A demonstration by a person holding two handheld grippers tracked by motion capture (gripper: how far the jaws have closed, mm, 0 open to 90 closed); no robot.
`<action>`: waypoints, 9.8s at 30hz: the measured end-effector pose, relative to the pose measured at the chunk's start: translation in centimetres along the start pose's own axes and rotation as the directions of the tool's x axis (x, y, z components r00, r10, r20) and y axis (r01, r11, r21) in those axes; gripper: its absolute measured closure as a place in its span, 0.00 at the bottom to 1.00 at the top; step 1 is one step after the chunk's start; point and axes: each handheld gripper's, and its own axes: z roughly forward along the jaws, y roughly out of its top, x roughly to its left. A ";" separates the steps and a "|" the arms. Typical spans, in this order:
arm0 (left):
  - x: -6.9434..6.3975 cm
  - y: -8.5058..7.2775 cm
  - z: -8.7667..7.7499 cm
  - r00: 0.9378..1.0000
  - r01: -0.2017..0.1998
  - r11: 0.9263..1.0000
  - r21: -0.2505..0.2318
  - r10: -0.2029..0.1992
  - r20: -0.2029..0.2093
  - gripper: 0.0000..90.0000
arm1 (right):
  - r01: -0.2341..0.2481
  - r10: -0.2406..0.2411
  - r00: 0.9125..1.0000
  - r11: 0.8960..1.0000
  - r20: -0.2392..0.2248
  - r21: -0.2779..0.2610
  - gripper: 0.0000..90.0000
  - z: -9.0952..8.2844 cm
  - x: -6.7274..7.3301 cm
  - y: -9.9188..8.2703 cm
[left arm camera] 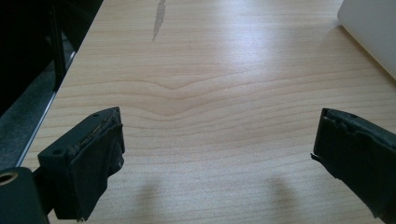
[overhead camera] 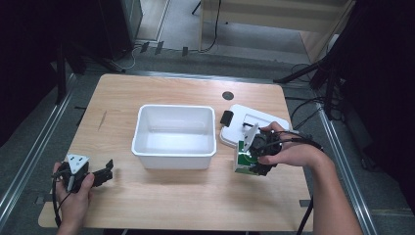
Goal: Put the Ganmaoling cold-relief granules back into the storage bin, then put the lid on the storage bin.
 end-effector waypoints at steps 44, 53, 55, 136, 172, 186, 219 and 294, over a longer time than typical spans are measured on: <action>0.1 0.0 0.0 1.000 0.005 1.000 0.001 -0.005 0.007 0.03 | 0.061 -0.060 0.998 0.998 0.037 -0.016 0.18 -7.1 -2.9 6.1; 0.1 0.0 0.0 1.000 0.004 1.000 0.001 -0.004 0.006 0.03 | 0.071 -0.070 0.997 0.997 0.035 -0.029 0.18 -7.6 -3.2 7.4; 0.1 0.0 0.0 1.000 0.004 1.000 0.000 -0.004 0.005 0.03 | 0.074 -0.073 0.997 0.997 0.032 -0.028 0.18 -7.7 -3.3 7.8; -0.3 -0.5 -1.0 0.999 -0.029 0.975 -0.222 0.024 -0.026 0.00 | 0.196 -0.196 0.980 0.981 -0.023 0.004 0.18 -4.3 -3.6 17.9; -0.5 -0.5 -0.9 0.999 -0.048 0.975 -0.218 0.042 -0.031 0.00 | 0.211 -0.211 0.977 0.977 0.011 0.015 0.17 0.7 -3.8 17.7; -0.5 -0.5 -0.9 0.998 -0.053 0.975 -0.217 0.047 -0.033 0.00 | 0.198 -0.199 0.980 0.980 0.021 0.023 0.17 2.9 -4.0 17.2; -0.4 -0.5 -0.9 0.998 -0.058 0.976 -0.212 0.052 -0.036 0.00 | 0.210 -0.211 0.978 0.974 -0.001 0.089 0.16 5.3 -4.2 17.2; -0.8 -0.6 -1.0 0.996 -0.088 0.974 -0.208 0.081 -0.043 0.00 | -0.060 0.064 0.995 0.997 0.077 -0.056 0.15 -4.7 -7.7 6.0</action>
